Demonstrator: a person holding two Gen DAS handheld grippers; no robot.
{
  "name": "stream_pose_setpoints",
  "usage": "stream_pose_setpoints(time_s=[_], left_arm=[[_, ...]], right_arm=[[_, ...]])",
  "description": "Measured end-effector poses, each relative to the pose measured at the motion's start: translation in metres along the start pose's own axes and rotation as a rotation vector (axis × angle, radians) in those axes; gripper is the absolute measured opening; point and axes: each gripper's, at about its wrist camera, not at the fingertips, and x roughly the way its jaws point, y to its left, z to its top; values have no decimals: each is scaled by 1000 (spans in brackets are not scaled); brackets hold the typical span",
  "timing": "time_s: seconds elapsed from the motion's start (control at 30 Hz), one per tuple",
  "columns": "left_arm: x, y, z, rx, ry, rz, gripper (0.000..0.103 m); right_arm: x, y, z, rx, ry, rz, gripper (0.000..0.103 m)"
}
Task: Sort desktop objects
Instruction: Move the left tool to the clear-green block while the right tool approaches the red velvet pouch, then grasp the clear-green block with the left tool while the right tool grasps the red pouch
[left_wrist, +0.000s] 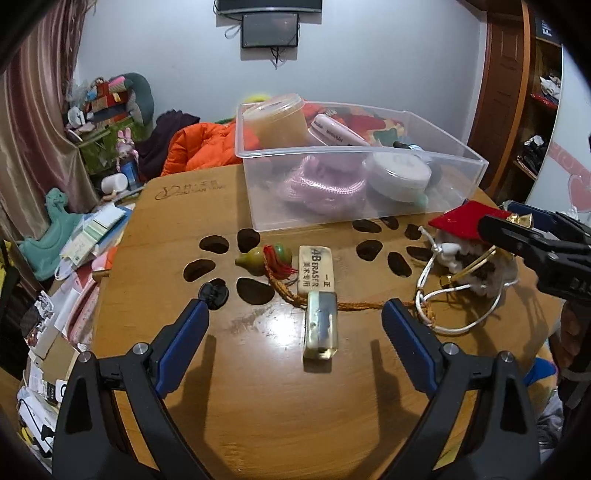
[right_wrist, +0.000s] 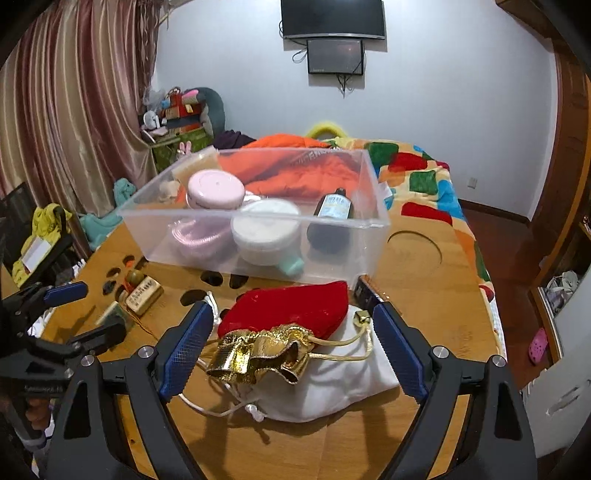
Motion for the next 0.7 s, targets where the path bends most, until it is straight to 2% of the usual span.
stream_pose_setpoints(time_s=[0.03,0.2,0.27,0.37,0.53,0.63,0.7], left_arm=[[-1,-1,-1,4,-8,8,94],[1,2,-2,-11,-1,-10,67],[3,2,-1,-11,-1,-12,60],[6,0,-2,-7,2,-12,48],[9,-3,-7,-1,3,-8,32],[8,-3,-8,-5,1,-17,17],[7,0,-8,-20,4,-29,15]], right_arm=[[3,0,0,0,3,-1,87],[14,5,0,-15,35,21,85],[16,8,0,-31,38,23,84],[20,10,-3,-42,44,2,76],[16,6,-5,-35,22,11,68],[12,4,-4,-25,8,22,58],[8,2,-3,-18,-5,34,50]])
